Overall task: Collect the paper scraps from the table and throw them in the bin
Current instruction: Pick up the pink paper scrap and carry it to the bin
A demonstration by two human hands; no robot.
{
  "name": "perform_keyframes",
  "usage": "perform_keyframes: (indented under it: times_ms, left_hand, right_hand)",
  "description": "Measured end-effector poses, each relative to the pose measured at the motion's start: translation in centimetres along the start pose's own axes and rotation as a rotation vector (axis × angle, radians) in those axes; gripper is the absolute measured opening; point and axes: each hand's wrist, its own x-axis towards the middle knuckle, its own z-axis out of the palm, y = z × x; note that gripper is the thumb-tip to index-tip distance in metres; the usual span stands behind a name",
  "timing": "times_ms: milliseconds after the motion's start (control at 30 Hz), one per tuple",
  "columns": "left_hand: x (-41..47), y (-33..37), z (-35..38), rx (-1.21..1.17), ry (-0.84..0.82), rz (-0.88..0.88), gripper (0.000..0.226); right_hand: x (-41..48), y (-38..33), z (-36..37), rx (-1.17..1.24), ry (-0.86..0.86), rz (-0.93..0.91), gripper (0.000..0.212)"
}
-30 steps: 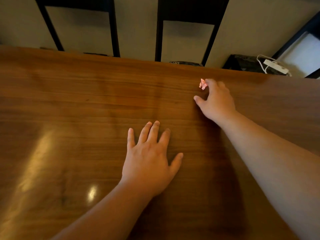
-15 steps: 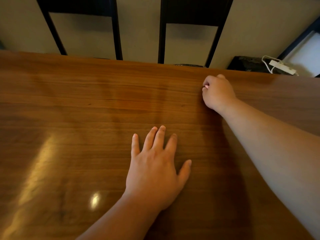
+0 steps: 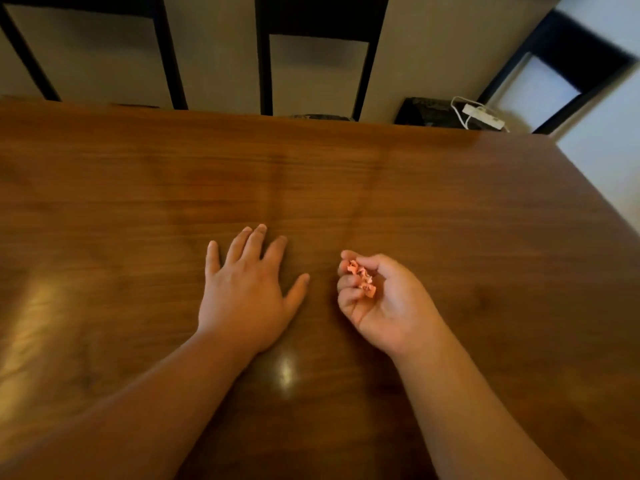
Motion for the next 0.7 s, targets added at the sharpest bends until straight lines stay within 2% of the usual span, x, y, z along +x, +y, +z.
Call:
perform_keyframes:
  times_ms: [133, 300, 467, 567, 700]
  left_hand:
    - [-0.2, 0.0, -0.4, 0.005, -0.019, -0.001, 0.071]
    - [-3.6, 0.5, -1.1, -0.023, -0.080, 0.014, 0.064]
    - [-15.9, 2.4, -1.1, -0.020, -0.099, 0.035, 0.060]
    - [-24.7, 3.9, -1.4, -0.027, -0.119, -0.002, 0.059]
    - [-36.1, 6.4, -2.3, -0.028, -0.230, -0.094, 0.062]
  right_hand:
    - [-6.4, 2.8, -3.1, 0.111, 0.038, 0.055, 0.023]
    - [-14.1, 5.1, -5.3, 0.077, 0.099, 0.022, 0.025]
    - [-21.0, 7.3, -6.5, 0.028, 0.101, 0.061, 0.035]
    - [-25.2, 9.0, -7.6, -0.008, 0.085, 0.088, 0.031]
    - [-31.4, 11.5, -10.1, -0.056, 0.085, 0.158, 0.028]
